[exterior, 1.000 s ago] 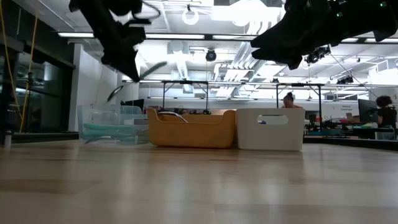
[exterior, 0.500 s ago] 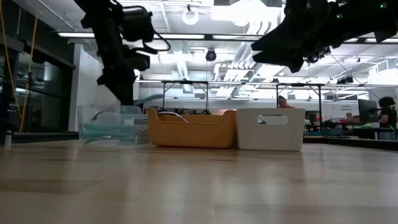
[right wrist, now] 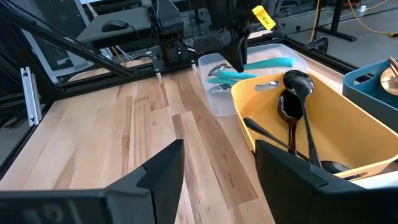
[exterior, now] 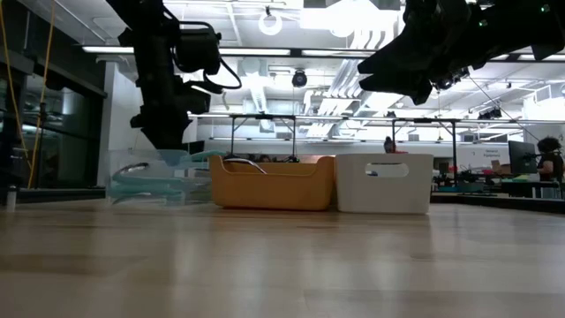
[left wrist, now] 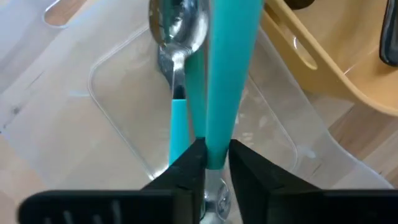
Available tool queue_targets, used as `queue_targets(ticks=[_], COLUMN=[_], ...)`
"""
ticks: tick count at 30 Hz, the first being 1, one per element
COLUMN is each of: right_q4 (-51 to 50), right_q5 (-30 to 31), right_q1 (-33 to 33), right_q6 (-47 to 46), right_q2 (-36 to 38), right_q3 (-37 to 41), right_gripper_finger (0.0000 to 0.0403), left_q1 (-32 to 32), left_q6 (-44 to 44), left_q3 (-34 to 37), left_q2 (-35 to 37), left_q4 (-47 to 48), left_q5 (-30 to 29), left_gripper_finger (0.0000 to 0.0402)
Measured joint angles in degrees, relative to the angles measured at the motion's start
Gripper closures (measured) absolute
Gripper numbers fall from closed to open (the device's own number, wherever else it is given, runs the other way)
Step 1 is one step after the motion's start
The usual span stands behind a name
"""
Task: Sort silverware by color (type)
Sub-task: Put the turquoise blue spoon into the transparent bin, then return to Home Position
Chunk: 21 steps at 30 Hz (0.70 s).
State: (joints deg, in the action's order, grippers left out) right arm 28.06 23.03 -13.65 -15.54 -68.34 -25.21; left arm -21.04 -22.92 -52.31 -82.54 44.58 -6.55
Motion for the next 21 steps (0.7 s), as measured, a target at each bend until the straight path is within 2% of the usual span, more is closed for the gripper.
queue_targets(ticks=[7,15,19,21], right_q4=[0.02,0.01,0.03,0.04], right_q5=[0.02,0.02,-0.14,-0.89], right_q1=[0.0,0.0,0.0,0.0], right_q6=[0.38,0.55,0.4,0.44], right_q2=[0.01,0.01,0.0,0.01], right_q3=[0.0,0.0,0.0,0.0], right_gripper_finger=[0.0213,0.0213,0.0213,0.0213], left_q1=[0.0,-0.51,-0.4,0.67], left_q6=[0.17,3.29,5.16,6.03], left_q3=[-0.13,-5.96,-7.29,-6.28], left_q2=[0.0,0.93,4.22,6.67], left_q4=[0.56,2.74,-2.21,-8.05], left_q5=[-0.16,-0.39,-0.54,-0.46], left_gripper_finger=[0.0281,0.0258,0.0258,0.0257])
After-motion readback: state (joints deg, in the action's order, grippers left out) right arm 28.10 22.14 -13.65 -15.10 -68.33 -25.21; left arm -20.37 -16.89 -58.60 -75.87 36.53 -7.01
